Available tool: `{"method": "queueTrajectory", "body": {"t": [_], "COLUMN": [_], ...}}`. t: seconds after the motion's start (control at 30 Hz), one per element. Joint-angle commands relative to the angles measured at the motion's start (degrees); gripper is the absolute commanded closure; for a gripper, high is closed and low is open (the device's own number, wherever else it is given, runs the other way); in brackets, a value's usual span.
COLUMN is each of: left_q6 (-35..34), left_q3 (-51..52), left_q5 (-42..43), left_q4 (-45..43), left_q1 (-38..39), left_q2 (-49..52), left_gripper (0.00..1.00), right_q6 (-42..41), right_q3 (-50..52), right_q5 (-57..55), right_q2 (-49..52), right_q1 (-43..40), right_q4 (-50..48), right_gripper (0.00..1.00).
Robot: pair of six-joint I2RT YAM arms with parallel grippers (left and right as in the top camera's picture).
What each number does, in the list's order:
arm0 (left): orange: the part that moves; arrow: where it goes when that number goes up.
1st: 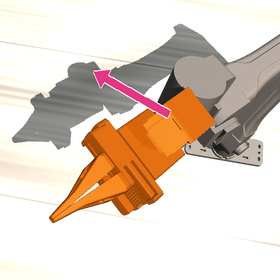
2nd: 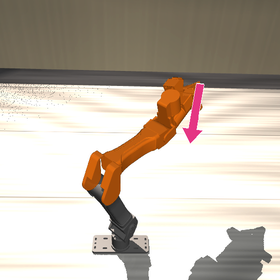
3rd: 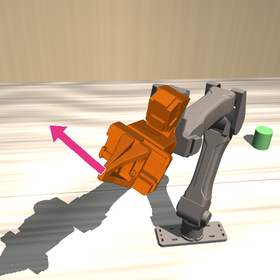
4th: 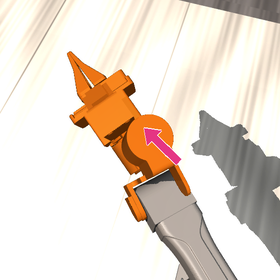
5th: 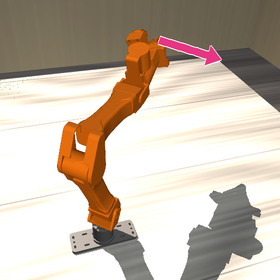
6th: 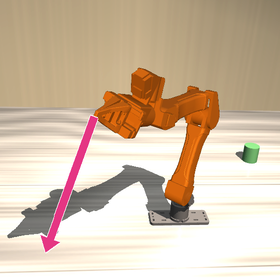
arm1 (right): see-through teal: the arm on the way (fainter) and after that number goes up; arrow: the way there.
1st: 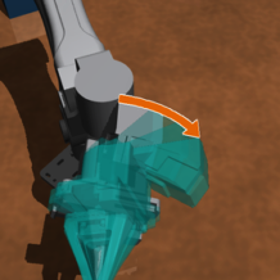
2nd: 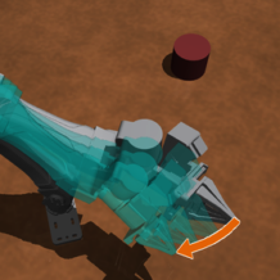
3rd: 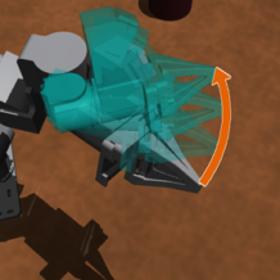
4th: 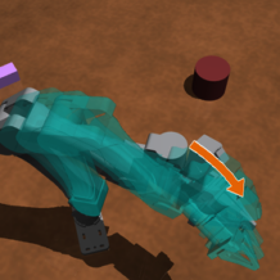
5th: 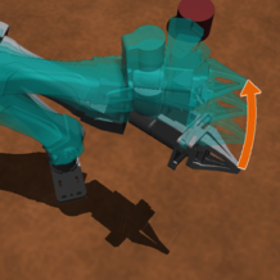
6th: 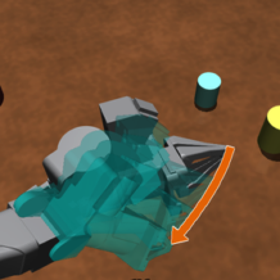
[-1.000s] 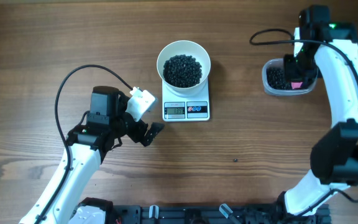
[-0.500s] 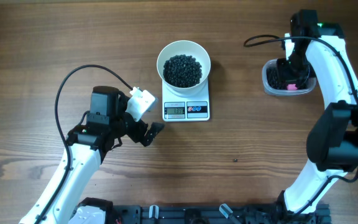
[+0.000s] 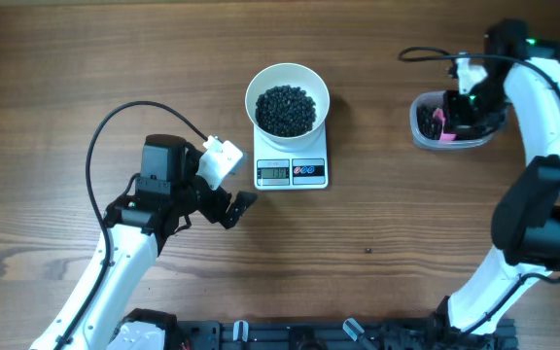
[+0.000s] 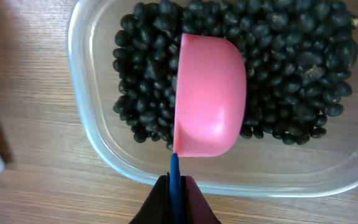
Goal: Scoop item into bowl and weigh 150g on scale
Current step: 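Dip the pink scoop into the black beans and lift it, then carry the filled scoop over the white bowl with the right gripper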
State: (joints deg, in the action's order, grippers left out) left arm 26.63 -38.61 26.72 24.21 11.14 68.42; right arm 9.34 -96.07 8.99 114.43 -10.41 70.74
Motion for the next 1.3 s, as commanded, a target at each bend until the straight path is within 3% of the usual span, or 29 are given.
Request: {"method": "queueTrajectory", "body": {"t": [0.0, 0.23, 0.73, 1.03, 1.27], "left_q6": [-0.31, -0.31, -0.31, -0.31, -0.31], "left_q3": [0.37, 0.37, 0.37, 0.37, 0.37], "left_q5": [0.87, 0.87, 0.87, 0.87, 0.87], "left_q4": [0.00, 0.00, 0.00, 0.00, 0.00], "left_q1": [-0.13, -0.13, -0.13, -0.13, -0.13], "left_q2": [0.07, 0.07, 0.07, 0.07, 0.07], "left_gripper": [0.00, 0.00, 0.00, 0.00, 0.00], "right_q6": [1.25, 4.20, 10.14, 12.09, 13.16], "right_q3": [-0.52, -0.52, -0.52, -0.68, -0.68], "right_q5": [9.81, 22.36, 33.18, 41.38, 55.10], "right_q2": [0.24, 0.20, 0.20, -1.97, -3.13], "right_q1": [-2.80, -8.83, -17.40, -17.84, -16.31], "right_q4": [0.68, 0.87, 5.66, 6.14, 6.69], "right_gripper": [0.96, 0.96, 0.96, 0.96, 0.96]}}
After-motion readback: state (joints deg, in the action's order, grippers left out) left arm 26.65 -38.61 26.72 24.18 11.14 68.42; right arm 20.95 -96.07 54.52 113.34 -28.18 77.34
